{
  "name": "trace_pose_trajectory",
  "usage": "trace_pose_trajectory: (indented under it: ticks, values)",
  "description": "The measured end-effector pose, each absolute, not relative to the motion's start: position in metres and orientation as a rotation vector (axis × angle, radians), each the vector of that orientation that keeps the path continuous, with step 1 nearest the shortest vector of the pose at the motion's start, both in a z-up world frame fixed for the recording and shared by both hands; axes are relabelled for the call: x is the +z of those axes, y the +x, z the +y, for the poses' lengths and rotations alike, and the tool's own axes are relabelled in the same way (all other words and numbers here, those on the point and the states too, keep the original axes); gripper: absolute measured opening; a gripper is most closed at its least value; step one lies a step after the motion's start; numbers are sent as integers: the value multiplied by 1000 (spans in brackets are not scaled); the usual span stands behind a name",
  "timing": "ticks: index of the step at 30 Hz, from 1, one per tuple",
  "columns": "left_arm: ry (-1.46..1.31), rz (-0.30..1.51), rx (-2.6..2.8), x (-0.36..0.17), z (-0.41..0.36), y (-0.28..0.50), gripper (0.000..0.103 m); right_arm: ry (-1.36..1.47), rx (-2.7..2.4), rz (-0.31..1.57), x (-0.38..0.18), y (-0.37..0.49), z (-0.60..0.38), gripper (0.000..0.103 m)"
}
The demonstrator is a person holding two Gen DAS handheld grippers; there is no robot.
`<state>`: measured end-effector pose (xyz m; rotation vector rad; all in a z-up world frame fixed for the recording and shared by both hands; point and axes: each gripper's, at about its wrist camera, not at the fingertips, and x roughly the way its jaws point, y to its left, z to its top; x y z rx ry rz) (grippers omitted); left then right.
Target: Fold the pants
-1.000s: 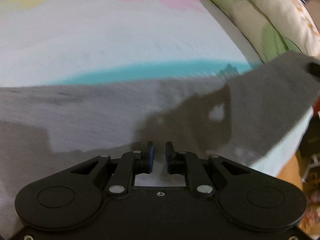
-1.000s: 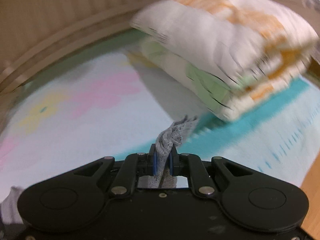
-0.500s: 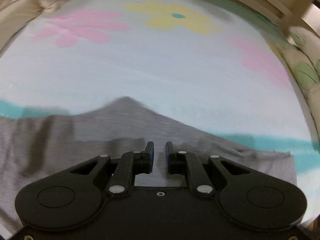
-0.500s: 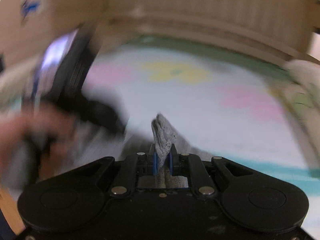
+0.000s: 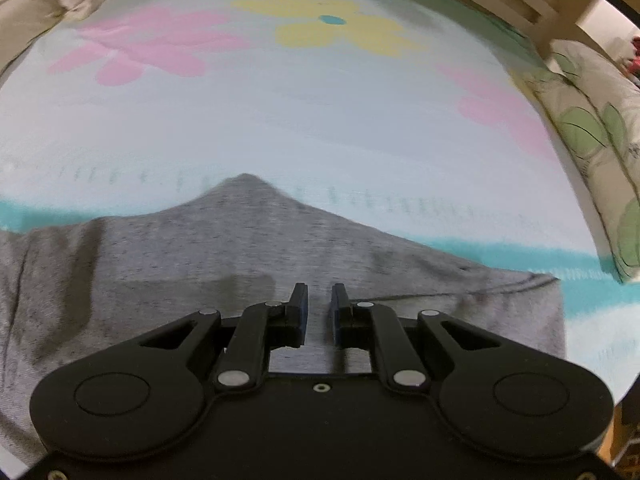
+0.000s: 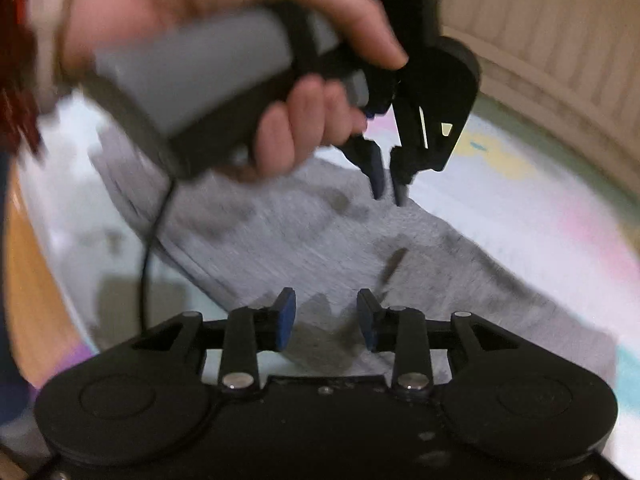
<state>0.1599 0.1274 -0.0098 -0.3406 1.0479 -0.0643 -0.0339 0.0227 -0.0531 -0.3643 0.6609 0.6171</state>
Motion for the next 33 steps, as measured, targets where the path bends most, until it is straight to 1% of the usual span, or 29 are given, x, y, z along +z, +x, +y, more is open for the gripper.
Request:
trace_pose_trajectory:
  ticks: [4,9,12,14,15,16,18,20,23,26,27,33]
  values:
    - [-341,1056,-135,-6,115,155,16,-177,505,677,-36,-30,-13,36]
    - [-310,1110,-202,-16,88,145,16,-3,277,672,-15,-4,-66,36]
    - [-281,1156,-229,-25,74,134,16,116,135,721,-7,20,-97,36]
    - [-255,1199,-250,-36,64,128,16,194,45,752,-5,40,-116,32]
    - [-245,1217,-253,-42,60,124,17,213,7,778,-6,55,-123,26]
    - [-232,1200,-246,-44,57,120,17,216,-17,793,-7,65,-126,17]
    - [-177,1161,-241,-43,50,115,18,194,-59,815,-11,84,-131,10]
    - [-125,1146,-243,-41,44,112,19,163,-88,834,-18,102,-131,9]
    - [-135,1136,-234,-41,45,112,19,148,-133,887,-32,120,-139,6]
    - [-145,1134,-238,-40,48,112,20,145,-168,964,-50,141,-146,1]
    - [-148,1133,-239,-40,49,112,20,175,-169,959,-53,141,-151,0]
    - [-152,1110,-243,-38,52,104,20,182,-169,964,-47,147,-158,0]
